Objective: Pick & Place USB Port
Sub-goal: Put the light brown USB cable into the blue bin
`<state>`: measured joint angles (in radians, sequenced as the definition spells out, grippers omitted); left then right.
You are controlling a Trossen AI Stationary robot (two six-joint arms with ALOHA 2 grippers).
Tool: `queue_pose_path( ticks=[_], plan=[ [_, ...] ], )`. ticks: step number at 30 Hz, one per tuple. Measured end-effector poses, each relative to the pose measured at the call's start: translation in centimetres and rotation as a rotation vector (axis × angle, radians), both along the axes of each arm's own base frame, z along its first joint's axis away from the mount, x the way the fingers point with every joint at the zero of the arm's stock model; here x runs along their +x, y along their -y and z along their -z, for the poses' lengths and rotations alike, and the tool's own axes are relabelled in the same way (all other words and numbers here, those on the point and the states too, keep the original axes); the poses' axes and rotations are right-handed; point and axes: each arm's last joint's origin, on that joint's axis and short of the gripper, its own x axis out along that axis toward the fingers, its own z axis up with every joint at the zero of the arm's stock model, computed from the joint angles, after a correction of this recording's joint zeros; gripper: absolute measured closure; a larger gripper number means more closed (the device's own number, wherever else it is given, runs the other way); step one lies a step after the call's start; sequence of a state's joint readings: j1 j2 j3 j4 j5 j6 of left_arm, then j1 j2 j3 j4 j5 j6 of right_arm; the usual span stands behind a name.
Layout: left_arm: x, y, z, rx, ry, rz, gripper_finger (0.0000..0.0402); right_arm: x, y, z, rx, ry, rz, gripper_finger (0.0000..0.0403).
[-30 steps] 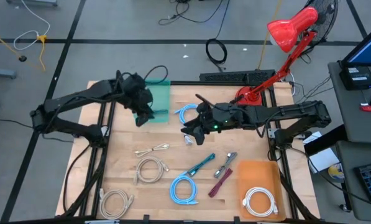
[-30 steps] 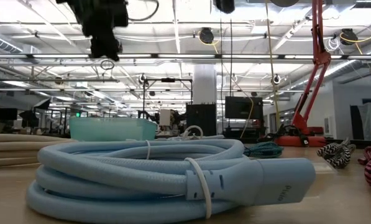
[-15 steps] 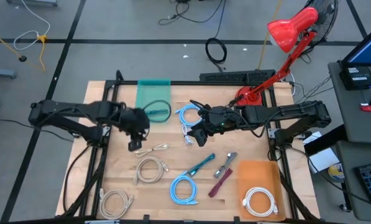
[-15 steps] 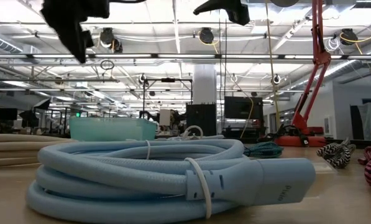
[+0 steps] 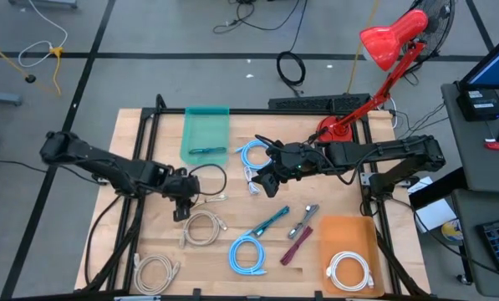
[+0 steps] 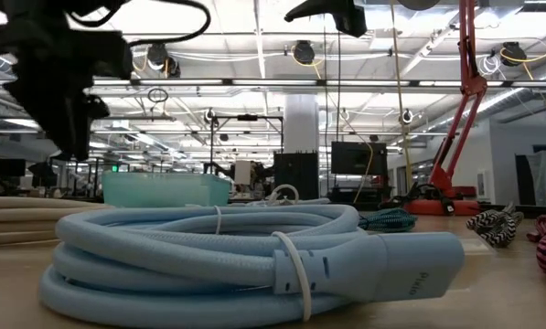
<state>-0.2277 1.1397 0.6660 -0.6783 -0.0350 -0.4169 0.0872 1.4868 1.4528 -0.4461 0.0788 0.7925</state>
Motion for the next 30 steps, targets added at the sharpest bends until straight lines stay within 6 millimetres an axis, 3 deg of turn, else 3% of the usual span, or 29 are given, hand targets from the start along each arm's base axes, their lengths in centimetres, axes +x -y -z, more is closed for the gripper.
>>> queue_pose_path(
  ticks=[10, 22, 30],
  plan=[
    [-1.1, 0.5, 2.6, 0.050, -0.010, -0.007, 0.0250, 0.0, 0.0, 0.0, -0.002, 0.000, 0.002, 0.0232],
    [0.3, 0.9, 5.0, 0.085, -0.061, 0.001, 0.0250, 0.5, -0.3, 3.0, 0.064, 0.056, 0.026, 0.0232],
    [1.2, 1.1, 7.0, 0.114, -0.122, 0.023, 0.0250, 0.6, -0.3, 3.2, 0.064, 0.064, 0.025, 0.0232]
  ],
)
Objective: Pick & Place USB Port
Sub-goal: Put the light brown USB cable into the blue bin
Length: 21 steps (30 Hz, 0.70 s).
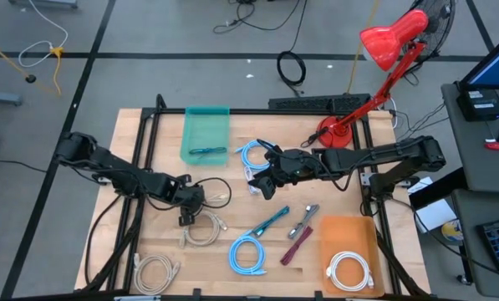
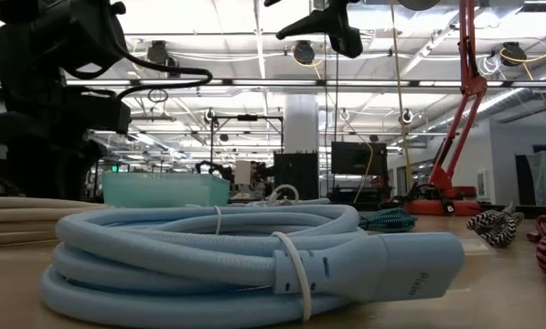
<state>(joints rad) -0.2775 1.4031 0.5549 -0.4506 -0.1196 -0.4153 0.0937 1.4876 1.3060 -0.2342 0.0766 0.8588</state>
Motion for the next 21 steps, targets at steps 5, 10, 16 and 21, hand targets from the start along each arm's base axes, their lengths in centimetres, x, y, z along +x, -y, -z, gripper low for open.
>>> queue_pose_path(
  ticks=[5, 10, 16, 21],
  plan=[
    [0.0, 0.0, 0.1, -0.009, -0.012, -0.031, 0.0279, 0.0, 0.0, 0.0, -0.004, 0.002, -0.002, 0.0232],
    [-0.2, -0.1, -0.2, -0.041, -0.015, -0.035, 0.0384, 0.0, 0.0, -0.1, -0.006, 0.006, -0.003, 0.0232],
    [-0.3, -0.3, -2.2, -0.099, 0.003, -0.076, 0.0396, 0.1, 0.0, -0.2, -0.011, 0.018, -0.007, 0.0232],
    [-0.2, -1.0, -6.1, -0.090, 0.126, -0.098, 0.0398, 0.2, 0.0, -0.3, -0.010, 0.037, -0.004, 0.0232]
  ],
)
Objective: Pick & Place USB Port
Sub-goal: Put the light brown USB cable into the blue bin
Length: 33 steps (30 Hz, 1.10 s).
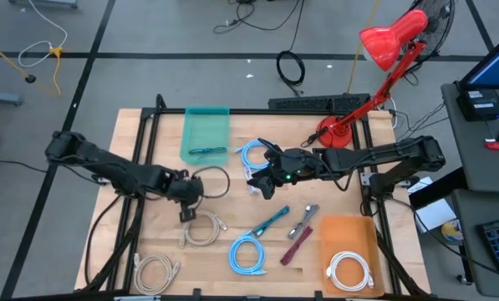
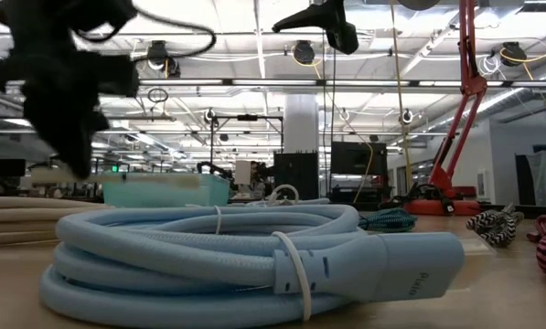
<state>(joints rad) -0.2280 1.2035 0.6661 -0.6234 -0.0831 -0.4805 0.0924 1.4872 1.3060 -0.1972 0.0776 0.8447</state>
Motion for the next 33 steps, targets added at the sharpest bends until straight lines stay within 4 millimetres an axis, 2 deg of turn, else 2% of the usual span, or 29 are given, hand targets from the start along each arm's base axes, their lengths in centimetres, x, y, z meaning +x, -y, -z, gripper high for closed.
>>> queue_pose_path(
  ticks=[8, 12, 15, 24, 28, 33],
  plan=[
    [-0.3, -2.4, -7.0, 0.009, 0.277, -0.109, 0.0399, 0.0, 0.0, 0.0, -0.002, 0.003, 0.004, 0.0232],
    [-0.8, -4.0, -9.4, 0.044, 0.380, -0.192, 0.0400, 0.0, 0.1, -0.1, -0.004, 0.007, 0.010, 0.0232],
    [-1.3, -5.1, -10.4, 0.086, 0.421, -0.255, 0.0400, 0.0, 0.1, -0.1, -0.013, 0.008, 0.027, 0.0232],
    [-1.7, -9.8, -10.4, 0.208, 0.403, -0.405, 0.0401, 0.1, 0.1, -0.1, -0.012, 0.017, 0.028, 0.0232],
    [-1.6, -12.1, -9.4, 0.232, 0.322, -0.438, 0.0401, 0.1, 0.1, -0.1, -0.012, 0.016, 0.028, 0.0232],
    [-0.9, -15.4, -7.1, 0.237, 0.181, -0.439, 0.0401, 0.1, 0.1, -0.1, -0.012, 0.016, 0.028, 0.0232]
  ],
)
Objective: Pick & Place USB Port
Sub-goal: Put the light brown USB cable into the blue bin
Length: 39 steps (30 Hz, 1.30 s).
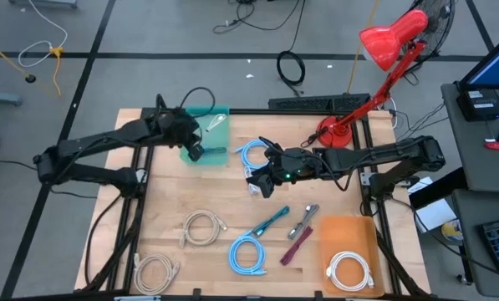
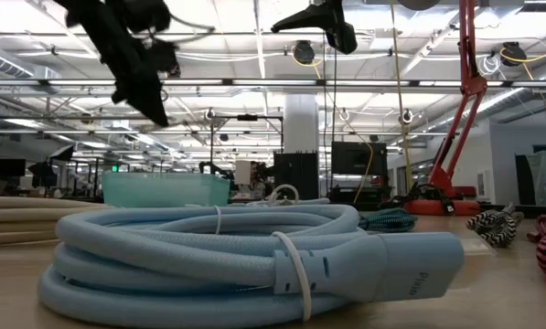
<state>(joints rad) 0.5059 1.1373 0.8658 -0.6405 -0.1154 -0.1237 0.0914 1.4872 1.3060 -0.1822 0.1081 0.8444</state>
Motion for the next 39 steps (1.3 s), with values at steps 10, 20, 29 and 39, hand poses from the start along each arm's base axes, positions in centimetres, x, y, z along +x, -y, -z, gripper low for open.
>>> queue_pose_path(
  ticks=[10, 20, 29, 39],
  plan=[
    [0.7, -4.8, 5.3, 0.018, -0.347, 0.275, 0.0401, 0.0, -0.1, 0.0, 0.001, 0.000, -0.003, 0.0232],
    [1.3, -6.1, 8.0, 0.050, -0.490, 0.448, 0.0401, 0.0, -0.1, 0.0, 0.001, 0.000, -0.005, 0.0232],
    [2.0, -6.5, 10.3, -0.012, -0.521, 0.508, 0.0401, 0.0, -0.1, 0.0, 0.002, 0.000, -0.005, 0.0232],
    [2.8, -4.8, 10.6, -0.044, -0.529, 0.677, 0.0401, 0.0, 0.5, 0.0, -0.016, -0.001, 0.006, 0.0232]
  ],
)
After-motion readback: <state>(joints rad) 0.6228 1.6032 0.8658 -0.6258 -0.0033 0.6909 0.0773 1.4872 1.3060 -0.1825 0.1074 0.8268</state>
